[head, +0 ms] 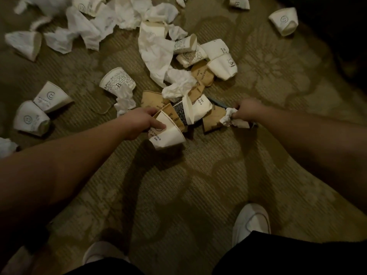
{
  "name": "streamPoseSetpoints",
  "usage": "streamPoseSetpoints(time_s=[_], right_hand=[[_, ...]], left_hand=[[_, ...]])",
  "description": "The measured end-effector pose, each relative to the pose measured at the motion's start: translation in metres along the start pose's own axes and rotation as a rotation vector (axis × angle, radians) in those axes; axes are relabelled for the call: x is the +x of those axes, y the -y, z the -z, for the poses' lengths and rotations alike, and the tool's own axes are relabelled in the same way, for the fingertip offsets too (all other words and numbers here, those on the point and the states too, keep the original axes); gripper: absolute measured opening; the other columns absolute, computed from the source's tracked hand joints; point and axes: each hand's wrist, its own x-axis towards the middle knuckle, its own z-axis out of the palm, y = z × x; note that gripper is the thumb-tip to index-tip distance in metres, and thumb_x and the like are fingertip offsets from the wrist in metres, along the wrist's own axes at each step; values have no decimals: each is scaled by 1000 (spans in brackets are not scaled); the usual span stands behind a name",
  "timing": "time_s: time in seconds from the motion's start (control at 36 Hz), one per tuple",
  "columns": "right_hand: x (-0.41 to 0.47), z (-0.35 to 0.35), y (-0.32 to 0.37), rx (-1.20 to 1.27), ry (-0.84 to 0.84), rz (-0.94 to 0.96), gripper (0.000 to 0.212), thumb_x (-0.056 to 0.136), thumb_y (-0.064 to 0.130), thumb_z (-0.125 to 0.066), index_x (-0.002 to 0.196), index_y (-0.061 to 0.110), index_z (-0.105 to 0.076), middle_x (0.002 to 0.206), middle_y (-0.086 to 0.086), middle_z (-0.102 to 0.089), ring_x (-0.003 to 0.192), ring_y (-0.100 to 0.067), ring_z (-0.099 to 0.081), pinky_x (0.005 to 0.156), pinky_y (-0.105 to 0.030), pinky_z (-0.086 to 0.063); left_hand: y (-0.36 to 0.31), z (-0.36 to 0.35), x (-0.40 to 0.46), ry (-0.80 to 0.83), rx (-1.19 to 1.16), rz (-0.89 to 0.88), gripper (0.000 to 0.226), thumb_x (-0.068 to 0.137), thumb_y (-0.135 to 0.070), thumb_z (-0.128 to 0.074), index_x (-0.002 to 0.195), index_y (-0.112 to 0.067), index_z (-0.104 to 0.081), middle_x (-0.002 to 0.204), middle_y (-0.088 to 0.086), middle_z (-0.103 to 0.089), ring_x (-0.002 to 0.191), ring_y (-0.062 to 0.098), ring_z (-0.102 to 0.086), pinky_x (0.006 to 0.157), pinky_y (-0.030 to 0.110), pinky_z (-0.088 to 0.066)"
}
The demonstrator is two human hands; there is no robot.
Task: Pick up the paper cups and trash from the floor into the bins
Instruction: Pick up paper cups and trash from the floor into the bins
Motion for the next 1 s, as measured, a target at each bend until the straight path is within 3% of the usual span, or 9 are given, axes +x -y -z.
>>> streamPoseSetpoints(time_s=[0.28, 0.33, 0.39, 0.44, 0.5, 0.58, 0.69, 0.83, 1.0], right_hand=[[-10, 23, -33, 87, 9, -79, 46, 90, 40, -65, 125, 10, -62, 106, -11, -64, 93, -27, -60, 71, -32, -45], [-11, 30, -39, 130, 5, -98, 49, 90, 42, -64, 128, 10, -62, 117, -14, -65, 100, -28, -61, 77, -34, -48], [-13, 41, -41, 212, -8, -103, 45, 91, 41, -65, 123, 9, -64, 115, -14, -66, 92, -25, -61, 68, -31, -47], [-17, 55, -41, 308, -21, -100, 40, 92, 39, -65, 120, 10, -64, 111, -11, -64, 87, -21, -58, 66, -30, -45], [-25, 72, -38, 399, -29, -94, 43, 91, 40, -65, 125, 13, -63, 116, -9, -63, 98, -24, -59, 82, -36, -50], [-45, 99, -34, 596, -40, -93, 46, 88, 38, -67, 128, 16, -63, 117, -7, -65, 107, -25, -61, 98, -46, -51], [-93, 132, -25, 783, -41, -70, 38, 90, 27, -67, 126, 18, -64, 119, -8, -66, 109, -25, -62, 100, -46, -51], [-168, 183, -14, 944, -51, -137, 24, 88, 23, -69, 110, 16, -69, 118, -15, -68, 114, -31, -62, 101, -49, -50], [-268, 255, 8, 1055, -59, -180, 17, 87, 25, -72, 103, 24, -65, 112, -8, -70, 106, -26, -65, 97, -47, -53]], left_hand=[[-21, -2, 12, 40, -38, -39, 34, 84, 5, -67, 111, -16, -66, 112, 8, -72, 107, 26, -67, 89, 40, -55], [-32, -1, 14, 49, -44, -50, 34, 86, 4, -66, 112, -17, -65, 110, 8, -72, 102, 25, -69, 81, 40, -58], [-43, 2, 15, 52, -51, -56, 35, 86, 2, -66, 115, -17, -65, 108, 8, -73, 96, 26, -70, 69, 38, -59], [-57, 5, 16, 58, -63, -77, 36, 85, 2, -66, 117, -14, -65, 111, 10, -72, 101, 28, -70, 78, 42, -59], [-78, 7, 13, 57, -56, -97, 38, 84, 4, -67, 118, -13, -65, 114, 10, -71, 106, 27, -68, 85, 41, -57], [-115, 10, -1, 31, -45, -106, 35, 83, 5, -68, 111, -17, -65, 113, 7, -71, 106, 25, -66, 83, 36, -56], [-163, 12, -34, -16, -75, -125, 33, 82, 6, -68, 105, -18, -66, 112, 11, -70, 105, 29, -67, 86, 40, -56], [-219, 10, -103, -55, -128, -154, 28, 84, 5, -67, 104, -15, -64, 106, 9, -70, 97, 28, -68, 85, 41, -55], [-278, 22, -201, -103, -203, -110, 38, 80, 2, -72, 116, -12, -65, 107, 9, -72, 99, 29, -69, 80, 40, -57]])
